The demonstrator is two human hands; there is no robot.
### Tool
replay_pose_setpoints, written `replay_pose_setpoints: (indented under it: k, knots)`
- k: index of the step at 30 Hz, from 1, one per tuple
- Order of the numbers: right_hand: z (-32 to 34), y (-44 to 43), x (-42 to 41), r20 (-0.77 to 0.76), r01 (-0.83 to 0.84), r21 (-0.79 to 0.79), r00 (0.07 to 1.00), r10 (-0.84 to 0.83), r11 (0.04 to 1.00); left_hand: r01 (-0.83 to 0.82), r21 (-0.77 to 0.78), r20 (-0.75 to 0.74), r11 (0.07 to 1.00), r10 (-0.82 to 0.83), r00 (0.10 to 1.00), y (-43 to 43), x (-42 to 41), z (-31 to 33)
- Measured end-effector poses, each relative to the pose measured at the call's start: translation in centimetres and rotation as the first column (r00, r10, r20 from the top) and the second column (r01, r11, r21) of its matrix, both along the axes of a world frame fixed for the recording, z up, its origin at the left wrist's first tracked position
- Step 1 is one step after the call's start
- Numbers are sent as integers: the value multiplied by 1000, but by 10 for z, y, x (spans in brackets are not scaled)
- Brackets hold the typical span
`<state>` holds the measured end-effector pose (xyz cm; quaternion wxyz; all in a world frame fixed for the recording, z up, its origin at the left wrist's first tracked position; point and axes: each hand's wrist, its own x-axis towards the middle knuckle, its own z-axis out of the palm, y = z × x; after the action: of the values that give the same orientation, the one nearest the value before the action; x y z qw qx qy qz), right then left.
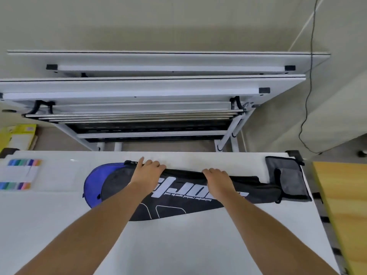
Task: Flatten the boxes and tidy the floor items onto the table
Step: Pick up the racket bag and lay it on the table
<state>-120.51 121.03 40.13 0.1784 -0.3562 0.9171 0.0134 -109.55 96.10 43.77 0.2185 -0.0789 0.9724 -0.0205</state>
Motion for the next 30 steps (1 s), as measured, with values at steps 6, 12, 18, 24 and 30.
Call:
replay_pose_setpoints:
  k: [6,12,18,24,30]
  knots:
    - [-43,-8,-26,26,119,-5,993,-119,993,26,43,-40,999,-24,999,-28,-35,-52]
    - [-55,-21,-13,-11,129,15,992,-129,991,-11,79,-36,997,14,999,-51,-23,-67]
    - [-53,-59,-11,-18,85,-6,996,-85,996,-49,42,-69,998,52,996,-89,-18,-67]
    - [-71,-75,-22,-29,89,-5,996,-89,996,-132,44,-126,990,137,983,-107,-13,-86]
    - [-74,-74,-22,26,128,95,991,-130,987,-511,90,25,855,511,859,-110,26,-91]
